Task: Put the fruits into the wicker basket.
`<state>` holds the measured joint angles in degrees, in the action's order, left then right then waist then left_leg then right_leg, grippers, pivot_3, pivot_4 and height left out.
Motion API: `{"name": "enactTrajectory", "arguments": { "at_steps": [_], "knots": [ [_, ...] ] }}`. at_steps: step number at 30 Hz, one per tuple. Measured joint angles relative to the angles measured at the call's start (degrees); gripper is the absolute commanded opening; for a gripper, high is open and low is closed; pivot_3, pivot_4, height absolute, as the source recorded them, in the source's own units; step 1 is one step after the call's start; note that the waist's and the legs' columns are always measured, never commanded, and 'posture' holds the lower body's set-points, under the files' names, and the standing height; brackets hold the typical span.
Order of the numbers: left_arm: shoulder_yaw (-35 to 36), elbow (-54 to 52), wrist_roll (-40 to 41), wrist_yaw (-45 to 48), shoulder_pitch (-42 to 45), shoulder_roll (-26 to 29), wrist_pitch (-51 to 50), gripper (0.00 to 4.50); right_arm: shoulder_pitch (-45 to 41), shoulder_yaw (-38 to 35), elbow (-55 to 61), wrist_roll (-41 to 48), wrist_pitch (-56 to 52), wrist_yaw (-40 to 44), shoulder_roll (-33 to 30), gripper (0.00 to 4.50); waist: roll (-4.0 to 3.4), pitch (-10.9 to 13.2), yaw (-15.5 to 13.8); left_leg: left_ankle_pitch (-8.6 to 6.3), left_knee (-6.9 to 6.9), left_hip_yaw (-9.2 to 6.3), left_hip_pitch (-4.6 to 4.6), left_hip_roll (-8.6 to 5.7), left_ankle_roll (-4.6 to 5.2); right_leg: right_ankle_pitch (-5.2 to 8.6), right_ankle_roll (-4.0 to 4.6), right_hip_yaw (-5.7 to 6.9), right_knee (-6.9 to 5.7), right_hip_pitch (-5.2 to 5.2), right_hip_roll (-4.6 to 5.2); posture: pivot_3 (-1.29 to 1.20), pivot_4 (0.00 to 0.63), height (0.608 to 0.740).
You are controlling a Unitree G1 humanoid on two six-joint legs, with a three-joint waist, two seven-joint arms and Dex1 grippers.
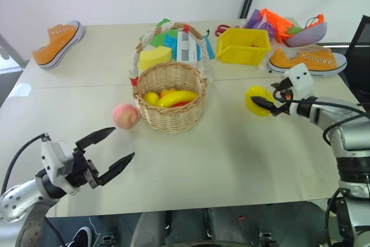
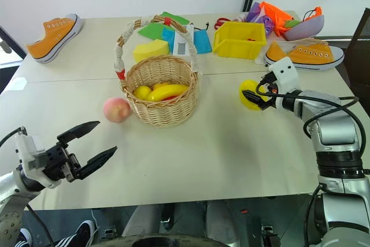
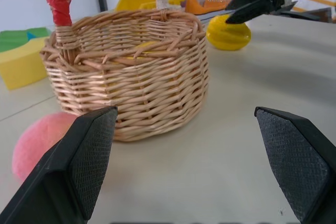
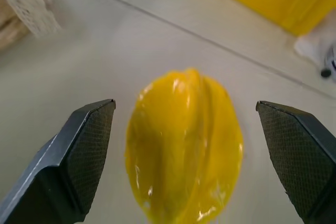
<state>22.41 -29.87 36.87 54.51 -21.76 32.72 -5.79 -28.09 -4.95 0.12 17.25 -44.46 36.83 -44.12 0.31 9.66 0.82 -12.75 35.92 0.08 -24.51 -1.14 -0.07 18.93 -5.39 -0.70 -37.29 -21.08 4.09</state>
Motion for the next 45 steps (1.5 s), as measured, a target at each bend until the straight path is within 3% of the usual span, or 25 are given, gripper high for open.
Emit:
{"name": "enactTrajectory", "arguments": {
  "at_steps": [26, 29, 30, 32, 40, 45],
  "knots": [
    [-1.22, -2.5, 3.22, -1.87, 2.37, 1.23, -2.9, 4.5, -2.13, -2.3, -6.16, 0.06, -5.89, -6.83, 5.99, 4.47, 0.0, 0.0, 0.06, 0.01, 0.0, 0.0, -0.03, -0.01, 0.01, -0.02, -0.04, 0.01, 0.0, 0.0, -0.01, 0.0, 0.15, 0.74],
    [-1.38, -2.65, 3.32, -2.32, 2.41, 1.23, -3.67, 4.5, -2.13, -2.3, -6.16, 0.04, -5.89, -7.0, 6.53, 3.67, -0.01, 0.0, 0.07, 0.01, 0.0, 0.0, -0.03, -0.01, 0.01, -0.03, -0.05, 0.01, 0.0, -0.01, -0.02, 0.0, 0.15, 0.74],
    [-1.41, -2.74, 3.36, -2.32, 2.41, 1.23, -3.87, 4.5, -2.13, -2.3, -6.16, 0.03, -5.89, -7.04, 6.57, 3.21, -0.01, 0.0, 0.07, 0.01, 0.0, 0.0, -0.03, -0.01, 0.01, -0.03, -0.05, 0.01, 0.0, -0.01, -0.02, 0.0, 0.15, 0.74],
    [-1.41, -2.82, 3.37, -2.33, 2.41, 1.23, -3.92, 4.5, -2.14, -2.3, -6.16, -0.04, -5.87, -7.08, 6.57, 2.9, 0.0, 0.0, 0.08, 0.01, 0.0, 0.01, -0.03, -0.01, 0.01, -0.02, -0.05, 0.01, 0.0, 0.0, -0.02, 0.0, 0.15, 0.74],
    [-1.42, -3.42, 3.86, -4.0, 3.04, 0.99, -5.11, 4.5, -3.04, -3.66, -5.27, 1.63, -6.26, -5.78, 6.17, 2.9, -0.01, 0.0, 0.06, 0.01, -0.01, 0.0, -0.04, -0.01, 0.01, -0.03, -0.05, 0.01, 0.0, -0.01, -0.02, 0.0, 0.15, 0.74],
    [-0.79, -3.66, 5.29, -6.27, 2.64, 0.24, -5.53, 4.5, -1.69, -7.69, 5.43, 11.42, -8.19, 3.69, 3.55, 2.9, -0.04, 0.02, -0.03, 0.0, -0.04, 0.0, -0.05, 0.0, 0.03, -0.09, -0.19, 0.02, 0.01, -0.02, -0.02, 0.0, 0.15, 0.74]
  ]
}}
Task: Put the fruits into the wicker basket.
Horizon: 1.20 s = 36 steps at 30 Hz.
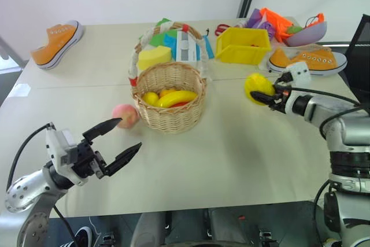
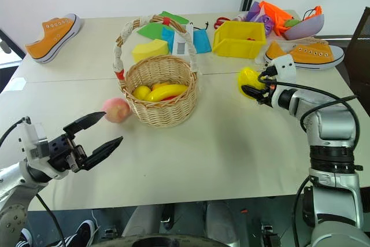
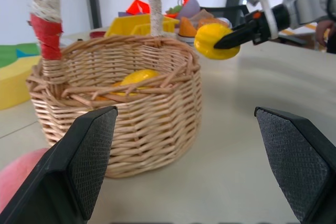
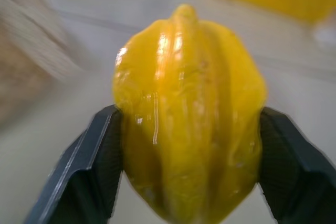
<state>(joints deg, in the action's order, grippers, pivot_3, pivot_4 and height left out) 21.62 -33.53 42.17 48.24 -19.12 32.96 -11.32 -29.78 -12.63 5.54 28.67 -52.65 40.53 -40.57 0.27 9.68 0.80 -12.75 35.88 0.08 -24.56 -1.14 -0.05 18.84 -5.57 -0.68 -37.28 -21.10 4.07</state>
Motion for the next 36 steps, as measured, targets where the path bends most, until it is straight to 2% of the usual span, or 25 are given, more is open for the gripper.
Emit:
{"name": "enactTrajectory", "arguments": {
  "at_steps": [4, 9, 12, 17, 20, 21, 24, 31, 36],
  "knots": [
    [0.6, 0.14, 0.03, -0.6, -1.36, -1.61, 0.71, 4.5, 1.32, -1.02, 10.78, 8.95, -4.41, 6.53, -3.02, 2.9, 0.02, 0.0, 0.05, -0.02, 0.01, 0.0, 0.0, 0.01, 0.03, 0.06, 0.11, 0.0, 0.06, 0.03, 0.01, 0.0, 0.15, 0.74],
    [0.64, 1.88, -1.29, -1.56, 0.43, -2.76, 2.19, 4.5, -3.91, 4.0, 18.03, 14.59, -8.62, 3.03, 2.79, 2.9, 0.03, 0.0, 0.32, -0.02, 0.06, 0.0, 0.02, 0.01, 0.02, 0.09, 0.2, -0.02, 0.05, 0.01, 0.02, 0.0, 0.15, 0.74],
    [0.58, 3.32, -2.54, -0.94, 0.48, -3.14, 3.6, 4.5, -8.39, 8.55, 18.32, 14.5, -8.11, -1.54, 10.63, 2.9, 0.04, -0.01, 0.33, -0.02, 0.02, 0.0, -0.03, 0.01, 0.02, 0.08, 0.18, -0.02, 0.05, -0.18, 0.02, 0.0, 0.15, 0.74],
    [0.78, 5.52, -3.26, 0.25, -0.18, -3.2, 5.25, 4.5, -13.37, 15.57, 13.17, 9.05, -2.44, -6.94, 19.87, 2.9, 0.04, -0.01, 0.32, -0.03, -0.04, 0.0, -0.08, -0.01, 0.0, 0.06, 0.15, -0.01, 0.08, -0.3, 0.03, 0.0, 0.15, 0.74],
    [0.97, 5.86, -3.44, 0.29, -0.23, -3.41, 6.14, 4.5, -16.47, 17.37, 9.8, 6.22, 1.05, -8.04, 22.55, 2.9, 0.04, -0.01, 0.28, -0.03, -0.04, 0.0, -0.09, -0.01, -0.01, 0.05, 0.13, 0.0, 0.08, -0.34, 0.03, 0.0, 0.15, 0.74],
    [1.26, 6.13, -3.55, 0.24, -0.4, -3.77, 6.73, 4.5, -16.85, 18.14, 8.54, 4.91, 2.82, -8.07, 23.2, 3.65, 0.06, -0.02, 0.36, -0.03, -0.06, 0.0, -0.09, -0.01, -0.01, 0.05, 0.13, 0.0, 0.1, -0.34, 0.03, 0.0, 0.15, 0.74],
    [1.32, 6.46, -4.68, -0.46, -0.54, -4.75, 7.8, 4.5, -16.84, 20.1, 5.1, 1.93, 6.0, -8.51, 25.41, 4.46, 0.05, -0.02, 0.57, -0.03, -0.1, 0.01, -0.07, -0.02, -0.02, 0.02, 0.09, 0.0, 0.07, -0.33, 0.03, 0.0, 0.15, 0.74],
    [1.28, 6.32, -6.27, -4.48, 0.1, -5.22, 7.87, 4.5, -15.84, 22.2, 3.97, -1.48, 9.46, -7.06, 24.63, 4.46, 0.06, -0.02, 0.49, -0.01, -0.23, 0.01, -0.08, -0.02, -0.03, -0.02, 0.0, 0.01, 0.06, -0.32, 0.03, 0.0, 0.15, 0.74],
    [1.73, 7.52, -7.45, -6.55, 0.12, -5.97, 7.92, 4.5, -12.77, 17.56, 7.07, 1.55, 11.01, -1.01, 18.88, 4.46, 0.06, -0.02, 0.23, -0.02, -0.23, 0.01, -0.09, -0.02, -0.02, -0.02, 0.0, 0.01, 0.12, -0.25, 0.04, 0.0, 0.15, 0.74]
  ]
}}
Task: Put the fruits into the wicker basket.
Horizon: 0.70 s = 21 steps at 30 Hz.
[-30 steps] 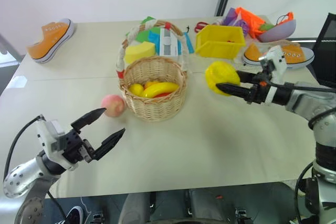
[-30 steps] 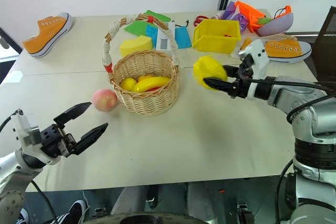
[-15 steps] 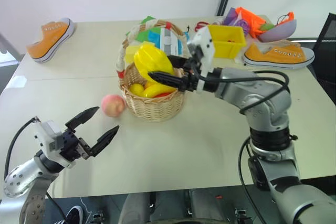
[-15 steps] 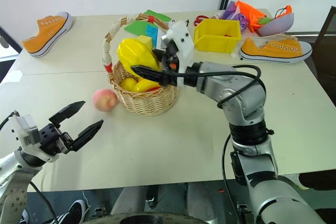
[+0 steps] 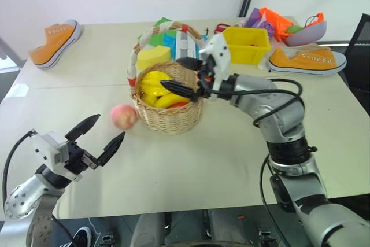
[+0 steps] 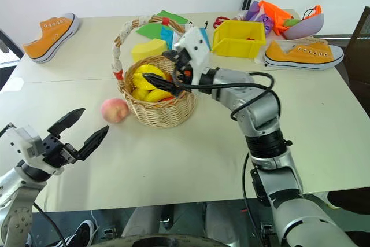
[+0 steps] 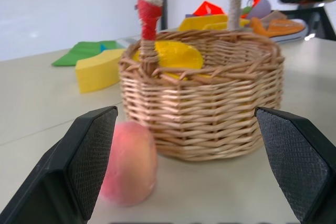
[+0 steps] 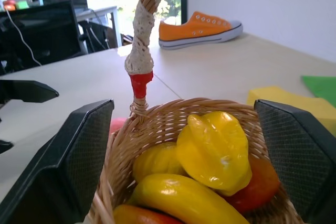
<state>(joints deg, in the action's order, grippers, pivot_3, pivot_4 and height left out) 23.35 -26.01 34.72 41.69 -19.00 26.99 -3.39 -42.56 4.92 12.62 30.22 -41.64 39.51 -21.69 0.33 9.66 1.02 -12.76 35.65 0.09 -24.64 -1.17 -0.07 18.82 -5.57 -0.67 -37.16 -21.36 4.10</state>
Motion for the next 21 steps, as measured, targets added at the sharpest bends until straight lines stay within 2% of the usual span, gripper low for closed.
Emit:
{"name": "enactTrajectory", "arguments": {
  "at_steps": [3, 6, 10, 16, 21],
  "knots": [
    [0.37, 1.53, -1.83, -3.03, 1.71, 0.23, -1.16, 4.5, 4.72, -3.05, 5.03, 2.17, 2.48, 6.49, -6.6, 4.46, 0.0, 0.0, -0.34, 0.0, -0.02, 0.0, 0.0, 0.0, 0.01, 0.0, 0.0, 0.01, 0.02, 0.03, 0.0, 0.0, 0.15, 0.74],
    [0.56, 4.08, -3.71, -6.53, 4.25, 0.92, -3.22, 4.5, 10.75, -2.54, 8.94, 0.9, 6.17, 13.63, -14.7, 4.46, 0.03, 0.0, -0.19, 0.01, 0.0, 0.0, 0.0, 0.01, 0.02, 0.01, 0.0, 0.01, 0.03, 0.04, 0.0, 0.0, 0.15, 0.74],
    [-0.29, 4.97, -4.17, -10.17, 8.64, 0.71, -6.87, 4.5, 15.77, -2.09, 11.79, 0.21, 8.58, 19.83, -21.72, 4.46, 0.03, 0.01, -0.13, 0.01, 0.03, 0.01, 0.01, 0.02, 0.03, 0.0, -0.01, 0.01, -0.03, 0.04, 0.0, 0.0, 0.15, 0.74],
    [-4.56, 7.47, -6.51, -16.43, 16.64, -0.35, -12.79, 4.5, 16.67, -2.08, 13.02, -0.78, 11.03, 21.02, -23.62, 4.46, 0.09, 0.0, -0.29, 0.01, 0.15, 0.01, 0.01, 0.01, 0.03, -0.02, -0.04, 0.01, -0.04, 0.11, -0.01, 0.0, 0.15, 0.74],
    [-8.85, 9.99, -8.43, -17.22, 19.57, -1.99, -14.43, 4.5, 16.67, -2.05, 13.11, -1.23, 11.29, 19.33, -23.23, 4.46, 0.11, 0.01, -0.36, 0.01, 0.18, 0.0, 0.0, 0.01, 0.03, -0.02, -0.05, 0.01, -0.04, 0.13, -0.01, 0.0, 0.15, 0.74]
  ]
}}
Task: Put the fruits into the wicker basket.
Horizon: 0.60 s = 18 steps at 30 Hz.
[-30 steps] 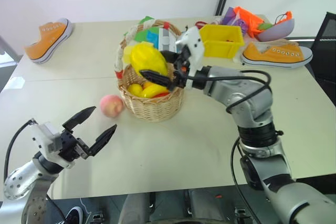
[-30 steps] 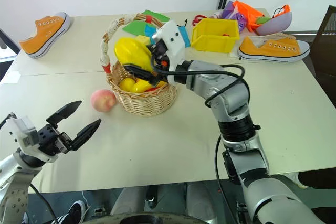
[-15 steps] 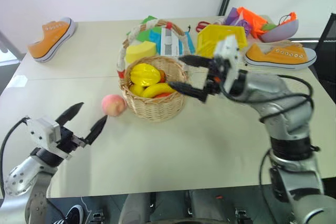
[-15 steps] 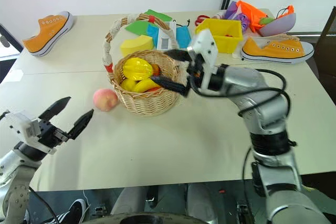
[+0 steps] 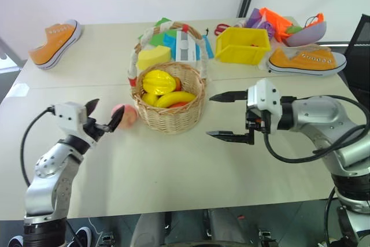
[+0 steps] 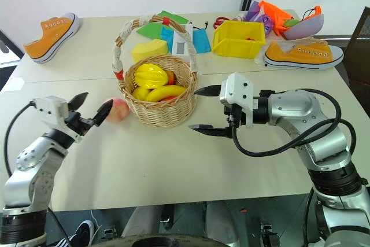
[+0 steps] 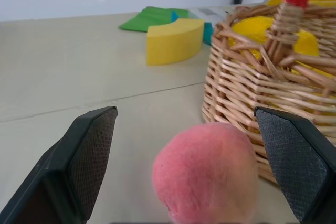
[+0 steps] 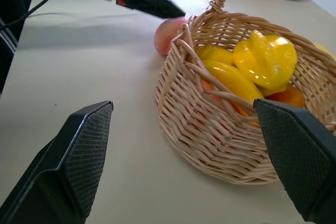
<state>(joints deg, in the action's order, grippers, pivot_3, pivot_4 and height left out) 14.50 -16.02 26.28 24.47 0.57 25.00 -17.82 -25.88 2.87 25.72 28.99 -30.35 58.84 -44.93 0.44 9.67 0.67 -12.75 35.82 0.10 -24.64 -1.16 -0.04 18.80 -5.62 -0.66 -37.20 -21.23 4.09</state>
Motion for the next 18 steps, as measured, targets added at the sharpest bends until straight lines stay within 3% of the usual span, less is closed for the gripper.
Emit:
{"name": "enactTrajectory", "arguments": {
  "at_steps": [5, 18],
  "knots": [
    [-3.08, 0.52, -2.22, -1.31, 0.5, -1.46, -0.92, 4.5, 0.0, 0.0, 0.0, -0.14, -0.01, -1.31, 0.33, 4.46, 0.02, 0.01, 0.05, 0.0, 0.0, 0.0, 0.0, 0.0, 0.0, 0.0, 0.0, 0.0, -0.02, -0.01, 0.0, 0.0, 0.15, 0.74],
    [-2.88, 1.48, -4.55, -1.93, 1.77, -1.3, -1.93, 4.5, -0.03, 0.05, -0.02, -0.14, -0.05, -2.05, 0.44, 4.46, 0.02, 0.0, 0.0, 0.0, 0.08, 0.0, -0.01, 0.0, 0.0, 0.0, 0.0, 0.0, -0.04, 0.01, 0.0, 0.0, 0.15, 0.74]
  ]
}}
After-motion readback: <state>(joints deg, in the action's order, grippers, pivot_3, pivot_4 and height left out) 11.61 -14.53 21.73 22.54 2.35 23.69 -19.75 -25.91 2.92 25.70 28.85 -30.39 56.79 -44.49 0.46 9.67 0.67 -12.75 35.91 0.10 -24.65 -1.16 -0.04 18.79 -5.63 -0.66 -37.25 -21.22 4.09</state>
